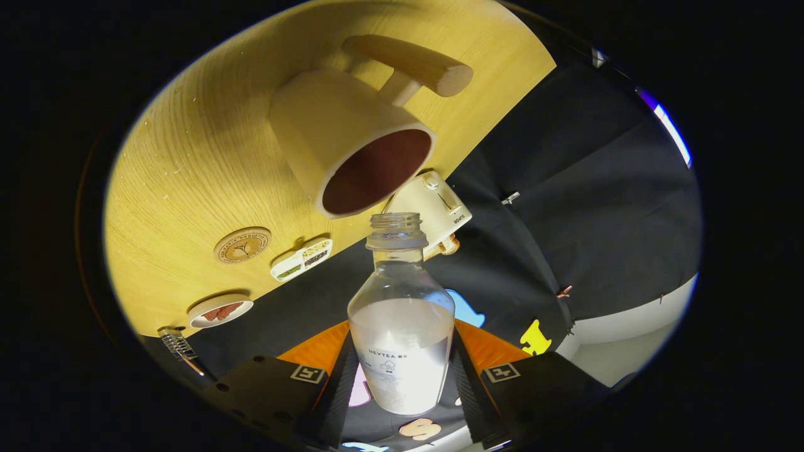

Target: Take the bottle from table, then pour the juice into the cup, finally place the bottle on the coaster

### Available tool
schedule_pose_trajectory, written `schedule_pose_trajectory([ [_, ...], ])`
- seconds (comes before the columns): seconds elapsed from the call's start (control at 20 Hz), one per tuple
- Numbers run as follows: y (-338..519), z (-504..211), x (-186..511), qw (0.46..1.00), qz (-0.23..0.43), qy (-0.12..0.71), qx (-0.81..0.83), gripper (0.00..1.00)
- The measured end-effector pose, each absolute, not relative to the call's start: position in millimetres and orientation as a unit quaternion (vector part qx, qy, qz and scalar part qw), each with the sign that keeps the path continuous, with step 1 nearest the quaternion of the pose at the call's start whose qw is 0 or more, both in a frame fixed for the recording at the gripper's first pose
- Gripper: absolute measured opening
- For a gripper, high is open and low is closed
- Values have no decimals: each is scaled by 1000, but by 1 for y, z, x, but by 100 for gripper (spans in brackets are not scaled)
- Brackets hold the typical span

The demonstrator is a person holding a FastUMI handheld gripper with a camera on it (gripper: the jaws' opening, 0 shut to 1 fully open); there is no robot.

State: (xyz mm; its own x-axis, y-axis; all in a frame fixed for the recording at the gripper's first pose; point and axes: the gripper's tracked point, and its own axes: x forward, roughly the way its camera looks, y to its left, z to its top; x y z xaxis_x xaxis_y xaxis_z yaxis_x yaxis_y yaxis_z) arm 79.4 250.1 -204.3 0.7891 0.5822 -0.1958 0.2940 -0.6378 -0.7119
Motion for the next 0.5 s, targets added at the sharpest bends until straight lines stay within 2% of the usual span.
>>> schedule_pose_trajectory([
  [0.3, 250, -204, 80, 365, 208, -244, -874, 76],
  [0.5, 243, -207, 80, 402, 213, -223, -862, 76],
])
